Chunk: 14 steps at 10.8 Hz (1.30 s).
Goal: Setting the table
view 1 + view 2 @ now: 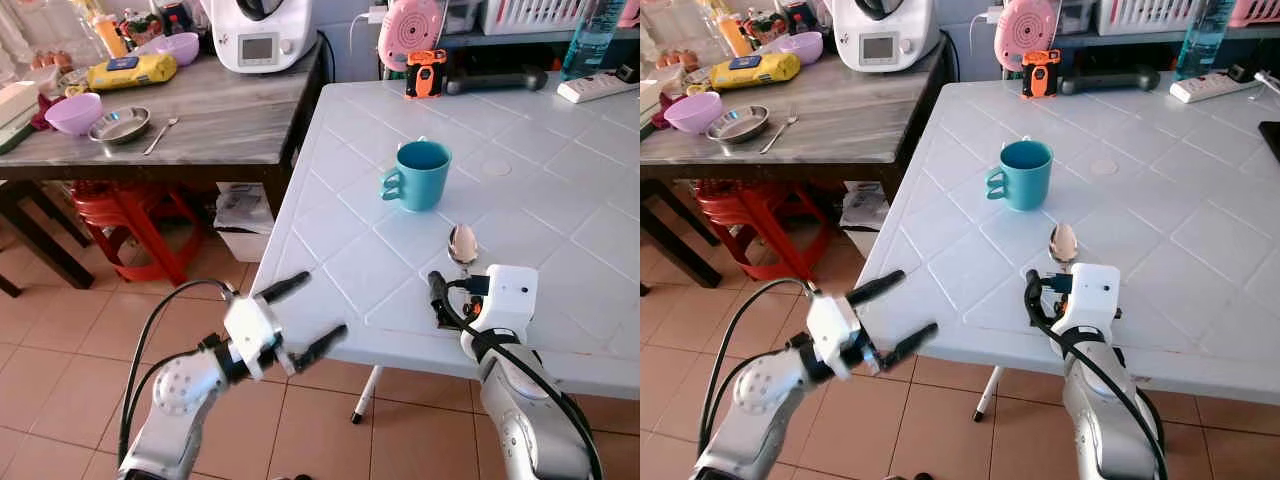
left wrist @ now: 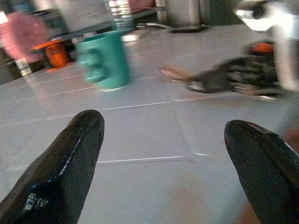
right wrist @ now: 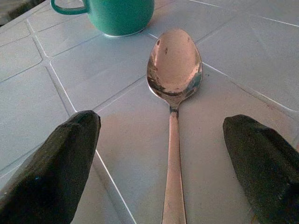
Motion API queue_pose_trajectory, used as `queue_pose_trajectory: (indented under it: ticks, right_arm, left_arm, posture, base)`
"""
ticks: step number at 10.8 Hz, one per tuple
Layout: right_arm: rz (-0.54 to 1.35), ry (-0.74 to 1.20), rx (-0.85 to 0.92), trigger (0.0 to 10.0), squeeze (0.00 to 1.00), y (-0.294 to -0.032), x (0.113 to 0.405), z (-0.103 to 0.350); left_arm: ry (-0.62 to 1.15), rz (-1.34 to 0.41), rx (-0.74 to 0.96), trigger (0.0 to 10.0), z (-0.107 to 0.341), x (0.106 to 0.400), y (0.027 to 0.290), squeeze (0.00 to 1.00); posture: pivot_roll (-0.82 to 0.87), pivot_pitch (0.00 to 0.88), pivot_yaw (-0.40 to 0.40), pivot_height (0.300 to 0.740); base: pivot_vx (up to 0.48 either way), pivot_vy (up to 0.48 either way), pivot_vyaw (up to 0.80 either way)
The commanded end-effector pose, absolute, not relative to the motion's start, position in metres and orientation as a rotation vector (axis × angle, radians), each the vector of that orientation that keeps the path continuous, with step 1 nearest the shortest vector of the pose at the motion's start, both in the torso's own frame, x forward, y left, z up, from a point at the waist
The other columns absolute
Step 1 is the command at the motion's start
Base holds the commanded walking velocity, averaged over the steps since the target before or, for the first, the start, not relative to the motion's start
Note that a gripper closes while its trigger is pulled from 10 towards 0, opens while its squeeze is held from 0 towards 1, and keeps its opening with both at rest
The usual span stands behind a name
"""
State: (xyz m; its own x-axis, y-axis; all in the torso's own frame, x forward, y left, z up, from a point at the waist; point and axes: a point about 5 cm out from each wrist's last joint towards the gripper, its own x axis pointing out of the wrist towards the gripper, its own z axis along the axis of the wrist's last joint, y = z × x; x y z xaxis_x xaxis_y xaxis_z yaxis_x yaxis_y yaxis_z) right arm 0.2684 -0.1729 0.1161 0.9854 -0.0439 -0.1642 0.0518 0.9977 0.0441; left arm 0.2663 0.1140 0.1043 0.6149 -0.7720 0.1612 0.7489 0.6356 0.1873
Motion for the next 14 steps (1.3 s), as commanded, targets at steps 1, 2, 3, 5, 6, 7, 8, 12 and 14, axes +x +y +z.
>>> queue_pose_trajectory:
  ticks: [1, 2, 3, 5, 6, 7, 8, 12, 14]
  right_arm:
    - [-0.030, 0.182, 0.057, 10.0, 0.00, -0.169, 0.269, 0.113]
    - [-0.026, 0.187, 0.055, 10.0, 0.00, -0.167, 0.268, 0.112]
    - [-0.017, 0.186, 0.053, 10.0, 0.00, -0.166, 0.269, 0.112]
    - [-0.004, 0.179, 0.048, 10.0, 0.00, -0.165, 0.271, 0.113]
    - [-0.005, 0.178, 0.047, 10.0, 0.00, -0.165, 0.271, 0.113]
    - [-0.003, 0.174, 0.046, 10.0, 0.00, -0.165, 0.269, 0.114]
    - [-0.002, 0.172, 0.046, 10.0, 0.00, -0.165, 0.268, 0.114]
    - [0.004, 0.141, 0.051, 10.0, 0.00, -0.164, 0.269, 0.117]
    - [0.008, 0.135, 0.037, 10.0, 0.00, -0.164, 0.268, 0.116]
  left_arm:
    - [-0.235, -0.757, 0.082, 10.0, 0.112, 0.281, 0.130, 0.00]
    - [-0.252, -0.654, 0.080, 10.0, 0.122, 0.298, 0.141, 0.00]
    - [-0.229, -0.581, 0.058, 10.0, 0.126, 0.307, 0.149, 0.00]
    - [-0.128, -0.462, 0.168, 10.0, 0.124, 0.322, 0.160, 0.00]
    - [-0.039, -0.472, 0.139, 10.0, 0.116, 0.325, 0.156, 0.00]
    - [0.025, -0.488, 0.022, 10.0, 0.115, 0.330, 0.148, 0.00]
    - [-0.047, -0.493, 0.006, 10.0, 0.122, 0.331, 0.144, 0.00]
    - [-0.060, -0.467, -0.021, 10.0, 0.119, 0.326, 0.142, 0.00]
    - [0.007, -0.517, -0.003, 10.0, 0.105, 0.317, 0.142, 0.00]
  posture:
    - [-0.12, 0.101, 0.143, 0.740]
    - [-0.12, 0.100, 0.142, 0.740]
    - [-0.12, 0.101, 0.140, 0.740]
    - [-0.11, 0.104, 0.128, 0.740]
    - [-0.11, 0.104, 0.128, 0.740]
    - [-0.12, 0.109, 0.129, 0.740]
    - [-0.12, 0.108, 0.128, 0.740]
    - [-0.12, 0.104, 0.129, 0.740]
    - [-0.12, 0.104, 0.129, 0.740]
  base:
    - [0.000, 0.000, 0.00]
    - [0.000, 0.000, 0.00]
    - [0.000, 0.000, 0.00]
    - [0.000, 0.000, 0.00]
    - [0.000, 0.000, 0.00]
    - [0.000, 0.000, 0.00]
    - [0.000, 0.000, 0.00]
    - [0.000, 0.000, 0.00]
    - [0.000, 0.000, 0.00]
